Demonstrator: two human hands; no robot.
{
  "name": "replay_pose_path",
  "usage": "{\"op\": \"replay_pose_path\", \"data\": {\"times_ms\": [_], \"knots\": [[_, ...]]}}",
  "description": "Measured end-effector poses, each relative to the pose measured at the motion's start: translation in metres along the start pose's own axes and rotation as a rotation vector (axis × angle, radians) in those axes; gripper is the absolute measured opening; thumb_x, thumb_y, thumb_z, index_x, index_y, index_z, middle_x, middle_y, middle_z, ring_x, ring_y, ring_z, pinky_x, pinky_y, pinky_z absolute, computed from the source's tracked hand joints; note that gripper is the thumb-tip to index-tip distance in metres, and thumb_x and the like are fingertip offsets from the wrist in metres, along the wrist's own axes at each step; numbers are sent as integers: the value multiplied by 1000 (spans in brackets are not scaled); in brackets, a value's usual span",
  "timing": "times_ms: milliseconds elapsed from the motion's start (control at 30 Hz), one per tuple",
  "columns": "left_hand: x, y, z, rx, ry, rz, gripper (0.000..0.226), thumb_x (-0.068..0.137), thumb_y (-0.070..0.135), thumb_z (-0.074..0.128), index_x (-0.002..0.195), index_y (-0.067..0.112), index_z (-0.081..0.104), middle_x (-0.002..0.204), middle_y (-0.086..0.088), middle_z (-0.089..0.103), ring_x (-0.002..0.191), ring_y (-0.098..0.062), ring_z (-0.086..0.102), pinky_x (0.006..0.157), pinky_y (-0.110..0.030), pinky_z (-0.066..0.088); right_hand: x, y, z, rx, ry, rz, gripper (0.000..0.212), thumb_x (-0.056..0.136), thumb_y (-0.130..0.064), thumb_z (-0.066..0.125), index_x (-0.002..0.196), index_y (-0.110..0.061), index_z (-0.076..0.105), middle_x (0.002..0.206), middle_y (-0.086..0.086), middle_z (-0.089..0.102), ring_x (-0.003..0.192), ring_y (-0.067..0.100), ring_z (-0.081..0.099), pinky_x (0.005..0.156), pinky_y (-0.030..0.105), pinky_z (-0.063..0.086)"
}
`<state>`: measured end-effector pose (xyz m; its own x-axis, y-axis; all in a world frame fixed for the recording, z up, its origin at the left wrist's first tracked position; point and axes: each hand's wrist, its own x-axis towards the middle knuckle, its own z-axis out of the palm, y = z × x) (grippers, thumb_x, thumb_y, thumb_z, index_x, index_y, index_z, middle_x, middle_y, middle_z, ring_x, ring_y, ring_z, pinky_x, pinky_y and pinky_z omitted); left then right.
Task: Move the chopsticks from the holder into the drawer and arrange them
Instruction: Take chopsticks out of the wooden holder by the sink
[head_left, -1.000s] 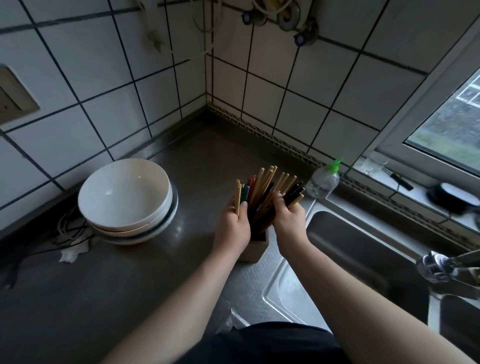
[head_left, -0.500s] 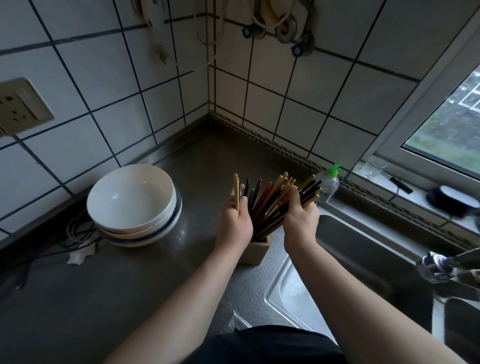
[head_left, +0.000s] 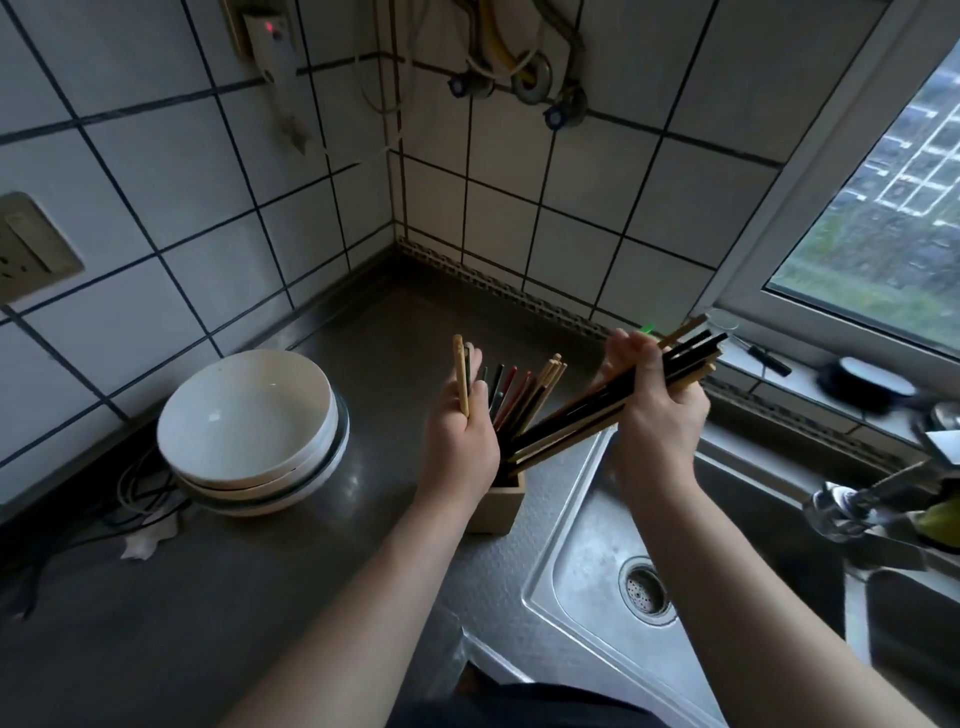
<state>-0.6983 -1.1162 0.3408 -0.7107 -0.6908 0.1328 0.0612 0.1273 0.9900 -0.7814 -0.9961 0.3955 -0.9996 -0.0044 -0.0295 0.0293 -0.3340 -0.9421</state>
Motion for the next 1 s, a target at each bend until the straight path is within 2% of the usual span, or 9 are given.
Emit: {"op": "replay_pose_path", "data": {"times_ms": [267, 367, 400, 500, 567, 633, 733, 867, 1000], "knots": [[-15, 50, 4, -8, -40, 184, 42, 103, 8, 39, 143, 21, 43, 147, 4, 49, 137, 0, 40, 114, -19, 31, -12, -64, -17, 194, 14, -205, 18, 99, -17, 48, 97, -11, 65, 104, 14, 72, 103, 27, 69, 99, 43, 50], [-30, 71, 11, -22, -77, 263, 43, 103, 11, 39, 142, 27, 42, 146, 7, 49, 136, -13, 45, 115, -36, 34, -27, -91, -32, 263, 13, -271, 20, 100, -15, 46, 100, -6, 64, 103, 13, 72, 104, 29, 69, 100, 43, 50], [-37, 78, 14, -37, -91, 286, 42, 102, 11, 39, 142, 25, 43, 146, 6, 49, 135, -17, 46, 114, -36, 36, -33, -98, -39, 282, 9, -295, 20, 100, -15, 46, 102, -5, 63, 101, 12, 73, 103, 29, 69, 100, 43, 50], [-59, 94, 27, -59, -145, 351, 42, 102, 11, 39, 143, 11, 45, 147, 2, 49, 138, -4, 41, 112, -20, 33, -55, -118, -65, 310, 14, -364, 20, 100, -13, 44, 102, -5, 62, 99, 10, 74, 101, 27, 70, 96, 40, 53], [-77, 100, 40, -72, -183, 388, 43, 101, 14, 39, 142, 14, 47, 146, 4, 51, 138, -4, 41, 117, -30, 30, -69, -128, -90, 306, 24, -420, 19, 100, -12, 45, 101, -5, 63, 100, 13, 73, 102, 30, 69, 95, 43, 52], [-99, 105, 55, -79, -233, 399, 41, 100, 16, 40, 140, 16, 49, 145, 3, 52, 137, -7, 43, 117, -37, 31, -85, -136, -120, 288, 57, -465, 19, 99, -12, 46, 101, -5, 64, 100, 15, 72, 102, 34, 68, 98, 49, 50], [-147, 114, 80, -116, -343, 377, 39, 102, 7, 42, 139, 13, 51, 144, 2, 52, 136, -5, 44, 116, -31, 32, -116, -146, -171, 236, 130, -497, 20, 99, -12, 47, 105, -3, 64, 101, 15, 72, 102, 33, 68, 99, 52, 48], [-222, 117, 106, -133, -567, 336, 41, 102, 2, 41, 141, 13, 50, 144, 11, 49, 137, 4, 38, 117, -22, 27, -172, -155, -243, 169, 281, -550, 19, 99, -10, 48, 103, -3, 65, 99, 11, 74, 100, 30, 70, 98, 50, 50], [-301, 113, 126, -172, -744, 288, 45, 102, 4, 41, 132, 37, 46, 146, 3, 50, 139, -2, 38, 119, -31, 26, -236, -160, -312, 93, 366, -537, 18, 99, -11, 47, 102, -8, 64, 108, 16, 71, 106, 28, 68, 100, 46, 49]]}}
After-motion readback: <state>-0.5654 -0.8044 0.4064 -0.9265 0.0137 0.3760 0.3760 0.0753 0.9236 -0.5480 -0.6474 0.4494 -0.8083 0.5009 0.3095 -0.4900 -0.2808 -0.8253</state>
